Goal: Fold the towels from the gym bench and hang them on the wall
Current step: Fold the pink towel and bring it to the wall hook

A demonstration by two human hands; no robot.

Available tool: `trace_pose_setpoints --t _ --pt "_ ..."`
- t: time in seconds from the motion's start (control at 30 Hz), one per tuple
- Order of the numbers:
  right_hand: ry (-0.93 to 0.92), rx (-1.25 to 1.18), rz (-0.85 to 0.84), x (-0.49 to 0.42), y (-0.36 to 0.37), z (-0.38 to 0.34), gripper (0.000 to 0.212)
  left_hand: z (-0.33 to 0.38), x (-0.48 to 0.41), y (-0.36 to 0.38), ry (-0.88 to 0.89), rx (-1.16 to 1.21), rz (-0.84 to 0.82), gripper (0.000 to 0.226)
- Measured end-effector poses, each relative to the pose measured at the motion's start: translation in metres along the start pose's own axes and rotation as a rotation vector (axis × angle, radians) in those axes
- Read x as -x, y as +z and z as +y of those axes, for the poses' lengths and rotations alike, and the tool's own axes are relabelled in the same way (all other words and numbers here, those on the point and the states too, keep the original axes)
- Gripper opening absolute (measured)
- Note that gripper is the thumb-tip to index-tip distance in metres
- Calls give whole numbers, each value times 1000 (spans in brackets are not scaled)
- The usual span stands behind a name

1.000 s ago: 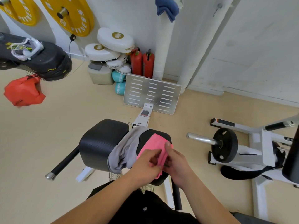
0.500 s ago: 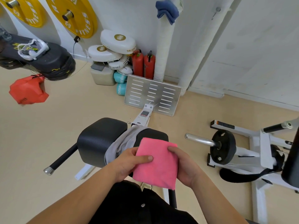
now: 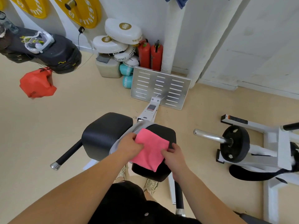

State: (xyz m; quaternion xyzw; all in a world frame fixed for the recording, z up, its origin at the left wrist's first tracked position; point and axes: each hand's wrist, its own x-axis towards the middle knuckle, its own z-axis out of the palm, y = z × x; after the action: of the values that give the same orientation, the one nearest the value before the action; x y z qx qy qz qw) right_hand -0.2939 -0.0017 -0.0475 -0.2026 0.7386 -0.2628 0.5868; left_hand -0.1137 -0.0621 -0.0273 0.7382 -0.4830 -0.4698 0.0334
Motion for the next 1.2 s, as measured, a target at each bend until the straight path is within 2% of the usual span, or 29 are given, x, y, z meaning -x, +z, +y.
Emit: trace_pose_setpoints --t 0.07,0.1,0.13,0.2,0.23,0.3,0.37,0.4,0.47,0.53,0.57,0.63,0.73,0.83,0.9,1.0,1.1,1.2 --pt "-39 75 115 3 -2 -1 61 -1 -5 0 8 12 -19 20" --pt "-45 91 137 5 -5 1 54 1 -5 0 6 57 -26 21" --pt "-23 51 112 7 -7 0 45 3 -3 -1 15 107 -23 23" --pt "56 -143 -50 15 -8 -7 34 7 4 -4 99 156 5 27" --pt "58 -229 -116 18 -8 -12 37 10 8 -8 178 130 14 30" --pt "-50 -234 -105 20 -9 -20 62 15 20 -16 359 13 7 40" --pt "-278 -6 28 18 -15 -19 92 15 30 -17 598 -175 84 41" --pt "-408 180 94 17 -21 -15 99 13 34 -13 741 -291 164 41" --pt "-684 584 188 18 -34 -2 95 1 37 4 942 -452 213 41" --pt "-886 881 143 15 -42 15 73 -17 36 24 992 -515 115 40" --pt "-932 992 91 12 -45 26 58 -27 33 32 981 -555 74 41" --pt "-836 1112 -25 9 -47 42 38 -43 30 42 958 -643 49 44" --pt "-658 1093 -77 10 -52 55 36 -58 28 43 886 -689 8 45" --pt "-576 1016 -69 11 -54 61 37 -68 27 29 838 -645 36 40" --pt "-467 911 -101 13 -53 59 33 -67 30 17 761 -528 14 34" --pt "-242 644 -150 11 -50 42 21 -59 28 6 518 -323 -128 28" --pt "-100 486 -142 4 -45 31 41 -54 17 6 306 -184 -137 29" --pt "-61 469 -83 -7 -36 24 50 -47 6 11 213 -146 -68 21"
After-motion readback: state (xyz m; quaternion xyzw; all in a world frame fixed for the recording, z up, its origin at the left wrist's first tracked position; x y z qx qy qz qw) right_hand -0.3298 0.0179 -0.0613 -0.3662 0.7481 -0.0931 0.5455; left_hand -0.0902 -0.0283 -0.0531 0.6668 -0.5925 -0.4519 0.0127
